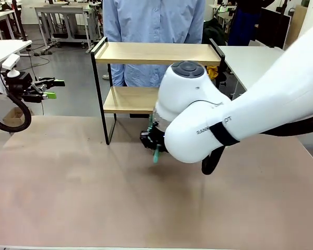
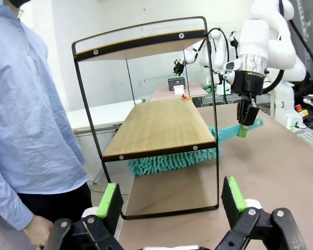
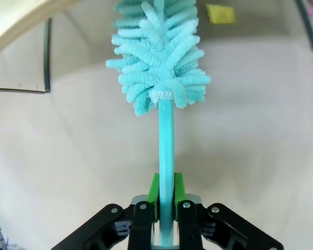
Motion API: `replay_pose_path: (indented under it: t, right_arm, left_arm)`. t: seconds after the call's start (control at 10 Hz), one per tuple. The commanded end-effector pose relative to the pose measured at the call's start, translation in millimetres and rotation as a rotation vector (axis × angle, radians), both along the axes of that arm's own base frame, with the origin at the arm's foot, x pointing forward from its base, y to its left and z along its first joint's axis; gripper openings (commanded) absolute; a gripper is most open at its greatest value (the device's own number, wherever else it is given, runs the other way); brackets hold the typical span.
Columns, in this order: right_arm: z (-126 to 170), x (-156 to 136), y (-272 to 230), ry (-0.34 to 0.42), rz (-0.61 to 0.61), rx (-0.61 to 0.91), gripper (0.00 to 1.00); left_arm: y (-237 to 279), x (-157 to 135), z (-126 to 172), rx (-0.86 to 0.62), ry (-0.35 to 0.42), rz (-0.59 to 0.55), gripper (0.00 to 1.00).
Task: Clean the shelf.
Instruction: Clean the specific section of the Shelf indicated by the human with the Duster.
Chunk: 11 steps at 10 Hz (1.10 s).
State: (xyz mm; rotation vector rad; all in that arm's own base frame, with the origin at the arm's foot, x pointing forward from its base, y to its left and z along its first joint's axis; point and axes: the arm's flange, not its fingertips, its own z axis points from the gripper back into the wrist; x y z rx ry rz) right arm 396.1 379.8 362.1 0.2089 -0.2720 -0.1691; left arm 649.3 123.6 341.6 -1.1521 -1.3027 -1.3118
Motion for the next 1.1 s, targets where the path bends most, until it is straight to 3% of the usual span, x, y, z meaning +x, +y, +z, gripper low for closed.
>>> replay_pose_path:
  t: [0.0,0.5,0.7,0.8,0.9,1.0]
  right_arm:
    - [15,-11,-39,0.067,-0.008,-0.019,0.13]
    - [18,-29,-122,0.148,-0.035,-0.083,0.13]
    - [22,-34,-153,0.133,-0.051,-0.113,0.13]
    - [28,-37,-152,0.071,-0.034,-0.11,0.13]
    - [15,-27,-137,0.131,-0.062,-0.115,0.13]
    - [15,-27,-137,0.131,-0.062,-0.115,0.13]
  left_arm:
    - [0,-2,2,0.007,-0.008,-0.006,1.0]
    - [0,-2,2,0.007,-0.008,-0.006,1.0]
    - [0,-2,2,0.007,-0.008,-0.006,1.0]
    - [0,-2,2,0.007,-0.008,-0.006,1.0]
    - [0,-2,2,0.007,-0.008,-0.006,1.0]
    - [0,-2,2,0.007,-0.008,-0.006,1.0]
